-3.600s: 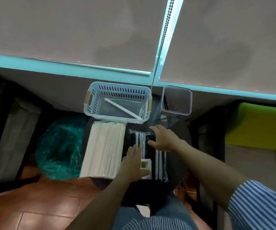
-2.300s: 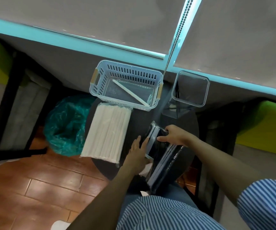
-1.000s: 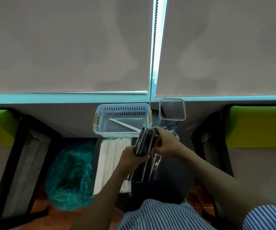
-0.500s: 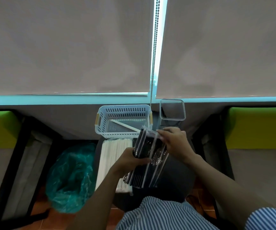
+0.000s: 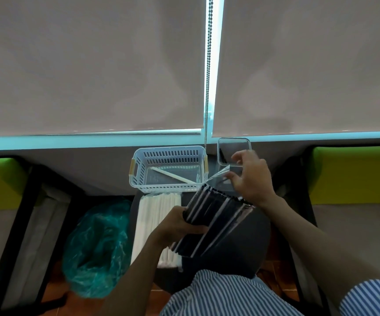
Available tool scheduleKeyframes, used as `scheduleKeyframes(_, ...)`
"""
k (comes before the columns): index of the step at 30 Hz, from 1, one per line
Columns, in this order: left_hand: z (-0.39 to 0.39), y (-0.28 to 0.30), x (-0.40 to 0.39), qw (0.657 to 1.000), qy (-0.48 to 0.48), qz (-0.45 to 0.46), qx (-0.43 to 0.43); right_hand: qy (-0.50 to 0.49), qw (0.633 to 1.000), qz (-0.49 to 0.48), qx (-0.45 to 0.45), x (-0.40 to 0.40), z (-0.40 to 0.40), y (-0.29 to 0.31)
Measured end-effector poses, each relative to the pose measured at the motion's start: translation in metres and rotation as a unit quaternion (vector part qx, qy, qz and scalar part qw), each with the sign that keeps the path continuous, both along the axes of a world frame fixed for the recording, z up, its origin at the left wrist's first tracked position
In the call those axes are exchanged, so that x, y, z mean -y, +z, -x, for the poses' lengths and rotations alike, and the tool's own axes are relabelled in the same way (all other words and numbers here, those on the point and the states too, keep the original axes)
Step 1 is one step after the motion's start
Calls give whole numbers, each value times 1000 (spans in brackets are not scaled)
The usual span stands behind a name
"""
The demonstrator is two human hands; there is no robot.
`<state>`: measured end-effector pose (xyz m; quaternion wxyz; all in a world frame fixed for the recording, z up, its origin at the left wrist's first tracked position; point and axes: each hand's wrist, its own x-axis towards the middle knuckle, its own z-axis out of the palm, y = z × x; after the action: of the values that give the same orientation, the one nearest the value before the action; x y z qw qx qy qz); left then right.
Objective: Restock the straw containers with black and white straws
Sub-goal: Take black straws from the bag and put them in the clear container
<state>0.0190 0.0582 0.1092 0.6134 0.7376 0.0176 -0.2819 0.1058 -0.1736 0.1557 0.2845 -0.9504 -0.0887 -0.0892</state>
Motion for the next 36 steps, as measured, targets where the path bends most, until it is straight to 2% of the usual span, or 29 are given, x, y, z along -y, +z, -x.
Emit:
scheduleKeyframes(2, 0, 1, 0, 1000, 17, 14, -3, -11, 997, -7, 75, -5, 5, 3)
scheduleKeyframes(3, -1, 2, 1, 999, 27, 19, -5, -3, 997, -21, 78, -6, 6, 5)
scheduleKeyframes(9, -5, 6, 2, 999, 44, 18, -2, 148, 974, -134, -108, -10, 12, 13)
scheduleKeyframes(18, -5, 2, 1, 1000, 7, 10, 3, 222, 942, -64, -242, -16, 7, 29)
scheduleKeyframes(22, -6, -3, 2, 1000, 12, 5, 8, 209, 943, -56, -252, -21, 6, 23)
scheduleKeyframes(36, -5, -3, 3, 998, 59, 30, 13, 150, 967, -72, -190, -22, 2, 23)
